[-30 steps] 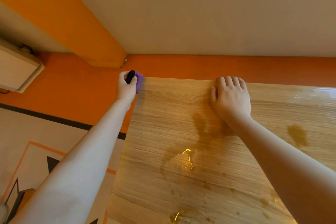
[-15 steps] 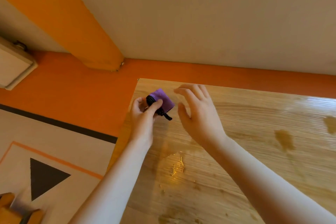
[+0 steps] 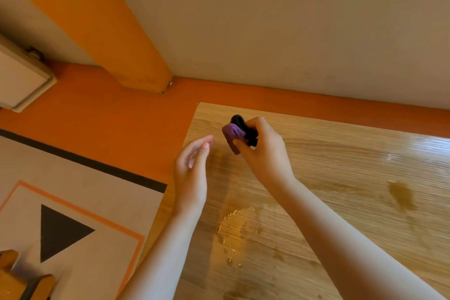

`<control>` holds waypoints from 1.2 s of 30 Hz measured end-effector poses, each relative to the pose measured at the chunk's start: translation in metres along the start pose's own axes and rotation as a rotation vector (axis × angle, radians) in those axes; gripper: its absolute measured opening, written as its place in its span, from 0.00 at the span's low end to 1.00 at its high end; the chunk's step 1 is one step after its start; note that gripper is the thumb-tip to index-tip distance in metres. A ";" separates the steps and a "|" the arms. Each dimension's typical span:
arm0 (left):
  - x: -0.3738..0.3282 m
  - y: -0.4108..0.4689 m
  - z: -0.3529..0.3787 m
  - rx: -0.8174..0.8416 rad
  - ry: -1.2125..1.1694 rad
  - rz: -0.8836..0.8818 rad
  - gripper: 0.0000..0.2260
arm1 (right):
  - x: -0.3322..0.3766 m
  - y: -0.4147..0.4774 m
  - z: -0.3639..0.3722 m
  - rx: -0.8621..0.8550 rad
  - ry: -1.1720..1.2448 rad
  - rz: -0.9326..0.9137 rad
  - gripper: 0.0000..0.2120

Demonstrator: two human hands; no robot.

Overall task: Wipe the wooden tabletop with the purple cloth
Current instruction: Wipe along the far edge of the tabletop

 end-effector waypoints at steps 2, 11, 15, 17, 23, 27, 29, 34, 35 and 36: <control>0.015 0.007 -0.010 -0.014 0.304 0.086 0.10 | -0.001 0.014 0.000 0.005 0.026 0.017 0.15; 0.062 0.023 -0.002 -0.105 0.870 0.242 0.14 | 0.008 0.110 0.014 0.097 -0.189 -0.117 0.20; 0.063 0.024 -0.003 -0.118 0.858 0.237 0.15 | -0.010 0.143 0.028 0.307 -0.278 -0.026 0.19; 0.062 0.024 -0.001 -0.122 0.861 0.229 0.15 | -0.017 0.150 0.033 0.432 -0.284 0.028 0.17; 0.063 0.025 0.000 -0.135 0.864 0.221 0.14 | -0.014 0.160 0.050 0.498 -0.224 0.031 0.17; 0.064 0.025 0.001 -0.152 0.878 0.217 0.15 | 0.004 0.173 0.076 0.557 -0.200 -0.008 0.17; 0.063 0.025 0.000 -0.152 0.886 0.210 0.15 | 0.007 0.177 0.084 0.582 -0.185 0.003 0.16; 0.063 0.025 0.000 -0.142 0.883 0.200 0.15 | -0.010 0.175 0.062 0.647 -0.178 0.055 0.15; 0.062 0.025 0.000 -0.139 0.881 0.202 0.15 | -0.016 0.174 0.049 0.671 -0.189 0.070 0.15; 0.063 0.026 0.000 -0.137 0.881 0.203 0.15 | -0.023 0.173 0.035 0.700 -0.195 0.091 0.16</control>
Point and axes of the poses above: each hand's wrist, its own y-axis towards the middle knuckle, its own z-axis out of the palm, x = y × z, the point moved 1 cm from there along y, towards the middle knuckle, and after that the axes turned 3 degrees about -y, right-handed, at the moved point
